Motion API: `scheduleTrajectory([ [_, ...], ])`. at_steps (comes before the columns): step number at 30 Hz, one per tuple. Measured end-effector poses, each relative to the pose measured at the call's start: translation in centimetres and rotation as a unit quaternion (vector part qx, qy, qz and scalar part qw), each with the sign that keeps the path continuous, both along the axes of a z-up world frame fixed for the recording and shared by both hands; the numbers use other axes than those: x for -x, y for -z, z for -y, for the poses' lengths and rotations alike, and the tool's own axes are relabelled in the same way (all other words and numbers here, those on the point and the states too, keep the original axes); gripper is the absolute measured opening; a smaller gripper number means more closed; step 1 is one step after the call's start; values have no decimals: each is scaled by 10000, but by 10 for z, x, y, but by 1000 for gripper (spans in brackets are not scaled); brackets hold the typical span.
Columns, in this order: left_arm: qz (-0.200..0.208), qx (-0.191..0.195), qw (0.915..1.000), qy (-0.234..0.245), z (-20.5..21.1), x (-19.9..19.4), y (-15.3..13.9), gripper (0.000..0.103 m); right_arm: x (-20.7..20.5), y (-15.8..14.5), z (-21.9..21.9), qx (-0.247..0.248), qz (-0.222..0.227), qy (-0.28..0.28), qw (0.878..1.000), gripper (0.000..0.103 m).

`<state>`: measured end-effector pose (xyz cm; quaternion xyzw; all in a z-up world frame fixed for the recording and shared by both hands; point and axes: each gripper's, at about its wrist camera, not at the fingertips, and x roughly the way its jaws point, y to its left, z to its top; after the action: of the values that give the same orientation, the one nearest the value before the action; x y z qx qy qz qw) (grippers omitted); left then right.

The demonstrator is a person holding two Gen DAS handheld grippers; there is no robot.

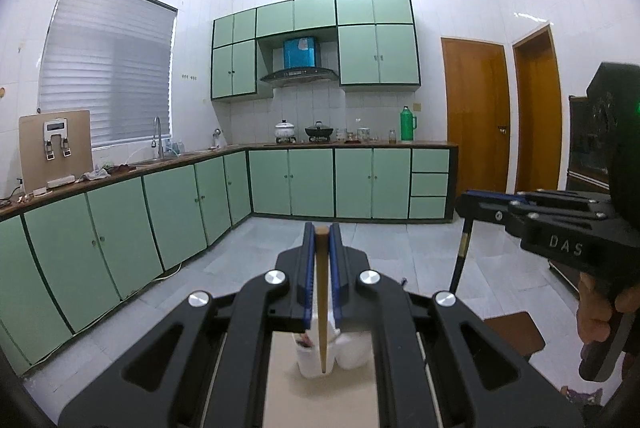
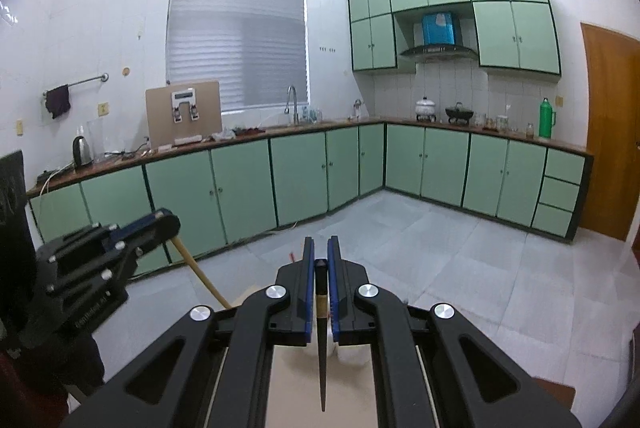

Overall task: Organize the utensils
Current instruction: 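Lift both chopsticks and lower them upright into the white holder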

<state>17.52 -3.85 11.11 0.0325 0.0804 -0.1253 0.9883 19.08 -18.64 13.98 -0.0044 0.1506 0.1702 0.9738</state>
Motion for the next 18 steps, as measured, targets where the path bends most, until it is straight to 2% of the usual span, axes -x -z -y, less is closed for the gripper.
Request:
scheduleTrajectory([
  [4,61,49,10000,-17,2,-28,-10,6,-31,-11,-4,21,69,110,9999,6],
  [9,24,55,10000,-29,11,-63,-10,6,-71,-9,-3,-69,85,285,9995,6],
  [15,-156,17,9999,13,20,-112,7,6,-112,4,3,-212,63,424,9989,6],
  [18,-327,23,9995,23,18,-137,23,6,-131,20,5,-247,-26,476,9986,6],
])
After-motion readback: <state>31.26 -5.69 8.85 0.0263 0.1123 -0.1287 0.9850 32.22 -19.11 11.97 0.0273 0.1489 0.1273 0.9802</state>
